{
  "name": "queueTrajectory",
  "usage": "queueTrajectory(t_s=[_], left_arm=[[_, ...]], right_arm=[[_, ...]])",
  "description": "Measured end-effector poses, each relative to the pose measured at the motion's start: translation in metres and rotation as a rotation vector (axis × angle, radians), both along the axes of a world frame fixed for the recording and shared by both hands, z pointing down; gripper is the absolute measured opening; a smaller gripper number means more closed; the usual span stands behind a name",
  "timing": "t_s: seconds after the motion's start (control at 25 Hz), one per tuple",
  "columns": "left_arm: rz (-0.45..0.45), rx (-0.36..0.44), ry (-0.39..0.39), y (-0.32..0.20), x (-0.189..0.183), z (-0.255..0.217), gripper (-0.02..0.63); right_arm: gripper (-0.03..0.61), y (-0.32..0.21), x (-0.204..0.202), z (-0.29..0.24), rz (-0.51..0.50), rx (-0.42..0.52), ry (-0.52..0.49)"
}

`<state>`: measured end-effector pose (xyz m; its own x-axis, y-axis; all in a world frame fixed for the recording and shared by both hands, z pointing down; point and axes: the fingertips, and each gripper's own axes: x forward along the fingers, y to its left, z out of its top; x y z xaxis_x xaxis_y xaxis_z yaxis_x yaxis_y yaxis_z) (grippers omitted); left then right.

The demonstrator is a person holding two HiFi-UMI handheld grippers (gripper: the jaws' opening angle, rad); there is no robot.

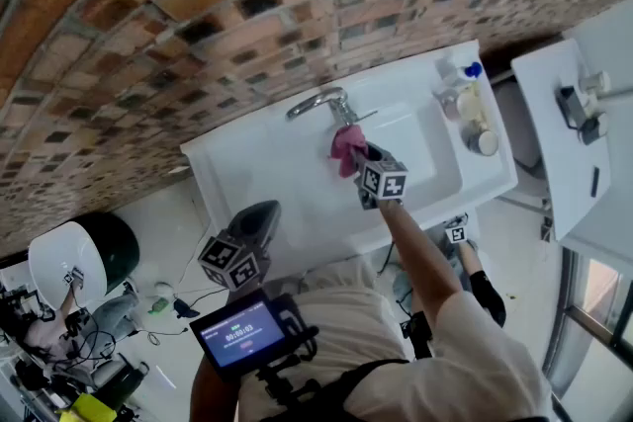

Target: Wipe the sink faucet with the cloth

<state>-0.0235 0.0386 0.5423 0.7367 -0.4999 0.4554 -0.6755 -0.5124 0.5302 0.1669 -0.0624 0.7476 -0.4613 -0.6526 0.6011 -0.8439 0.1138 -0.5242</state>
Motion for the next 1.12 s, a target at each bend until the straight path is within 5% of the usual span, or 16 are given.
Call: queueTrajectory(t_s=[0.56, 0.8, 1.12], left_arm=[[0.014, -0.002, 0.017, 0.011, -0.008, 0.004, 0.002], [0.02, 0.0, 0.01, 0.014, -0.014, 0.005, 0.002], [0.028, 0.015, 0.012, 0.016, -0.015, -0.001, 0.002]], right_arm=[[0.066, -0.03, 0.012, 0.012, 0.095, -0.061, -0.012], [0.066, -0.038, 0.015, -0.004, 0.138, -0.05, -0.095], [0.066, -0.044, 0.036, -0.02, 0.156, -0.004, -0.049]])
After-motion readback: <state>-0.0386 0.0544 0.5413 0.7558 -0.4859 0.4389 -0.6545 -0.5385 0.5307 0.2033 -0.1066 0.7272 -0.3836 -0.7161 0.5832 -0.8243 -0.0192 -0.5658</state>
